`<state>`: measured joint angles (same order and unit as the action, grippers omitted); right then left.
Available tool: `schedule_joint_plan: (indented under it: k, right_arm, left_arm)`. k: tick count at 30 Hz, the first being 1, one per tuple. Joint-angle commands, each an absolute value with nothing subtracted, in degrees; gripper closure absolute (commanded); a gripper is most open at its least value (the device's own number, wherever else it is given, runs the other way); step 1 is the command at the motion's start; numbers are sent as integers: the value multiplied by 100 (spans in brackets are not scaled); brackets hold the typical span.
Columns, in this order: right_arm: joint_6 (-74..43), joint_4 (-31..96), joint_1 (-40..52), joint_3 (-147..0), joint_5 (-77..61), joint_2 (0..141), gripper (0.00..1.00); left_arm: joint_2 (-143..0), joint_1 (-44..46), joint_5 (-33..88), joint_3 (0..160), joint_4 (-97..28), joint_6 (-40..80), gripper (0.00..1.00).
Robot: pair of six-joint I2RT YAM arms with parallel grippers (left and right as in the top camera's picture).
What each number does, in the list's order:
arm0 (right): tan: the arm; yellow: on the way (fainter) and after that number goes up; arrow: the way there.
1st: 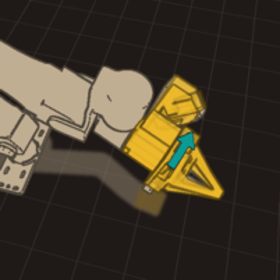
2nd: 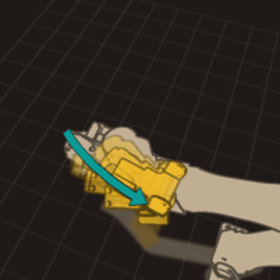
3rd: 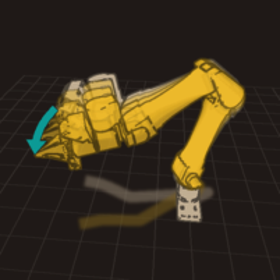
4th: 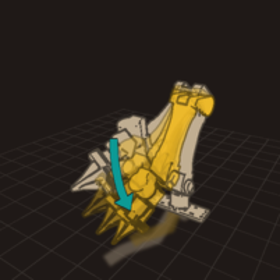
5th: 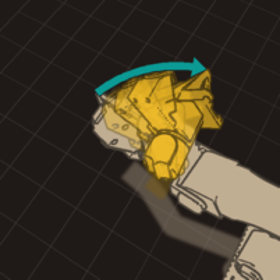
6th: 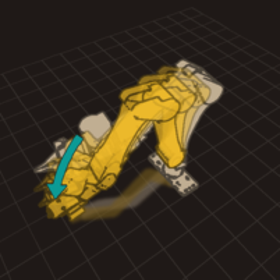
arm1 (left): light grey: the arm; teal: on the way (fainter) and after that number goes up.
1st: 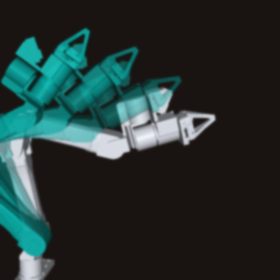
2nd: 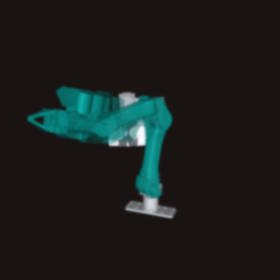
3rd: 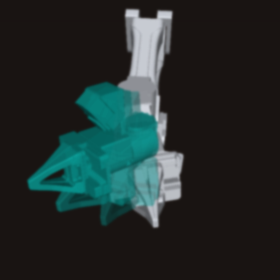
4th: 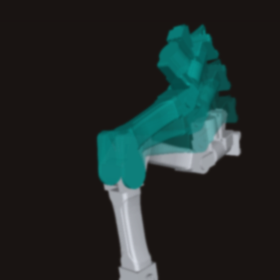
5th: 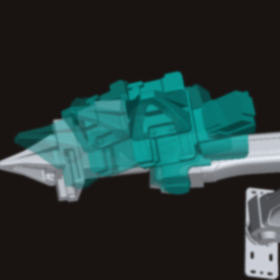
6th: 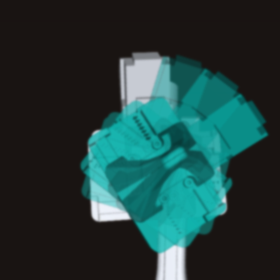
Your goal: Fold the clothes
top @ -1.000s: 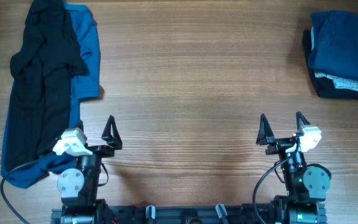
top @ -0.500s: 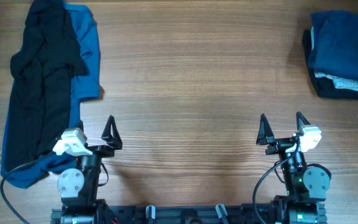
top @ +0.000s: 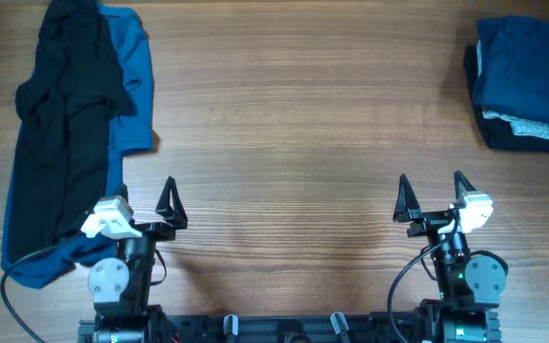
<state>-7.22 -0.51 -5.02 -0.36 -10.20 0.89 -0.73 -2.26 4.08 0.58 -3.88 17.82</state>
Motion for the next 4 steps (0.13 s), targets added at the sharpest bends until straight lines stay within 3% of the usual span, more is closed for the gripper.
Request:
schedule_joint_plan:
  k: [1, 4]
  right_arm:
    - [-609, -78, -478, -30, -923, 21, 0]
    - [-611, -78, -478, -30, -923, 21, 0]
  left_arm:
    - [-16, -200, 311, 32, -421, 1669, 0]
    - [-16, -200, 311, 32, -421, 1671, 0]
